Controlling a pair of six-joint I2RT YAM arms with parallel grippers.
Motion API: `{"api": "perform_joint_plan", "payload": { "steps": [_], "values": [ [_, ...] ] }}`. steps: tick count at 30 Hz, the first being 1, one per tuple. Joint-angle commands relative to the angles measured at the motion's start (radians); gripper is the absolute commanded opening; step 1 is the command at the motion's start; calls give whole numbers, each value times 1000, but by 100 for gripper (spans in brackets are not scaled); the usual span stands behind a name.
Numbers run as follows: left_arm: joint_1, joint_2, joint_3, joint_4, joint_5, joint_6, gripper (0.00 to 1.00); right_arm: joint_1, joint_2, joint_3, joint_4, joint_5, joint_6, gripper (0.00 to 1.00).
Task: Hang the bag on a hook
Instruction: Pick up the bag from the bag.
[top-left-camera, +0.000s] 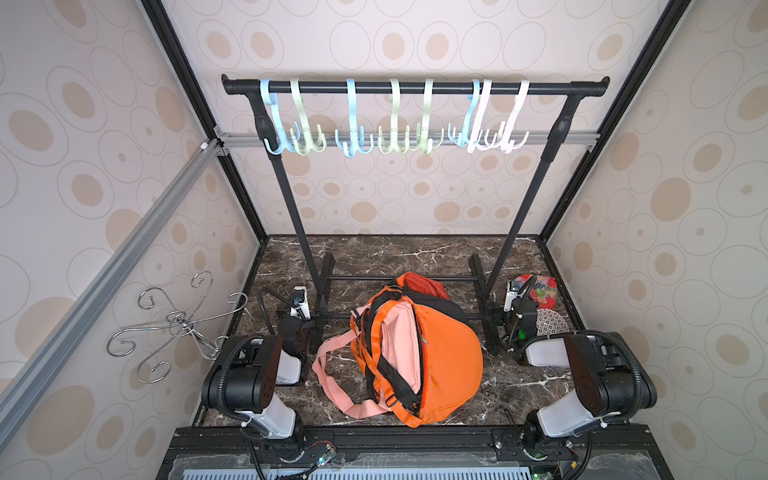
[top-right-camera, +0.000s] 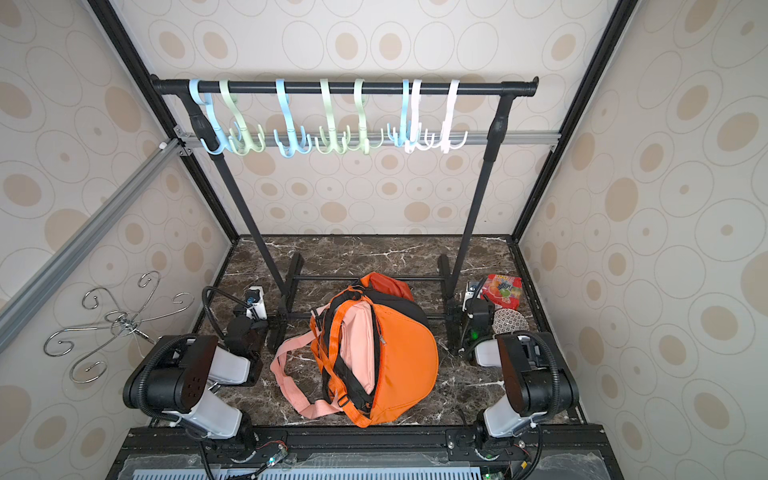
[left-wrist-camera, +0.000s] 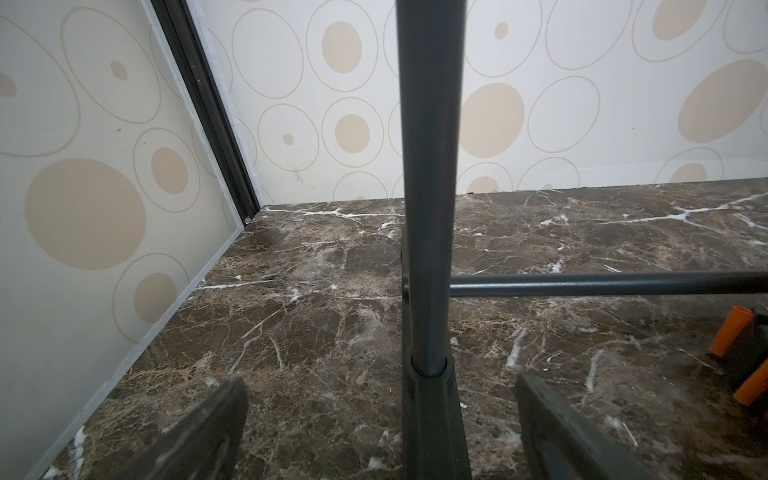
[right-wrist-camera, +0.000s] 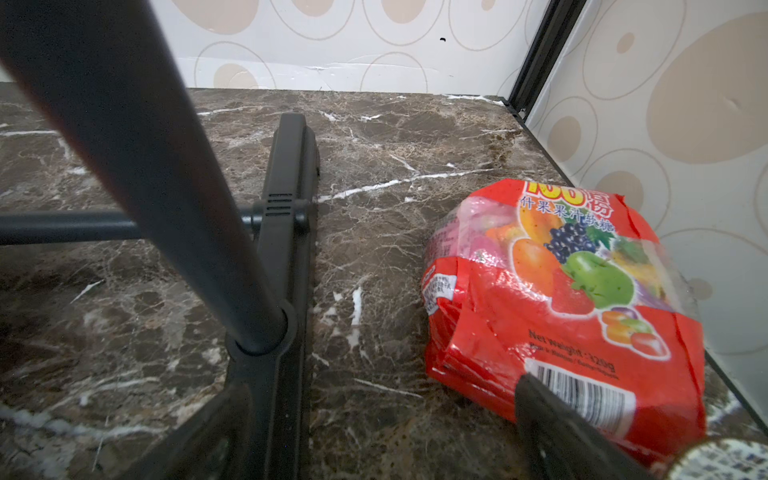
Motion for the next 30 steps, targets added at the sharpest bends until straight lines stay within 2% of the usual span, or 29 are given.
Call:
{"api": "perform_joint_plan", "payload": {
  "steps": [1,23,24,25,26,28,29,30],
  "values": [
    [6,-12,7,11,2,-5,100,-5,-19,5,-2,-5,1,100],
    [6,-11,12,3,-3,-7,100,-5,-20,6,-3,-4,1,100],
    [4,-14,7,13,-18,-4,100,-2,-26,-2,7,13,-1,100],
    [-9,-22,-2,28,-75,-9,100,16,-40,-14,40,112,10,99],
    [-30,-61,-10,14,-163,-12,100,30,-68,-36,38,125,5,99],
    [-64,-177,4,-99,-233,9,100,74,-122,-89,143,170,-59,100],
    [-87,-237,27,-186,-280,18,100,121,-186,-91,111,245,-94,100],
    [-105,-291,53,-252,-329,0,100,137,-268,-72,18,219,-113,100]
  ]
}}
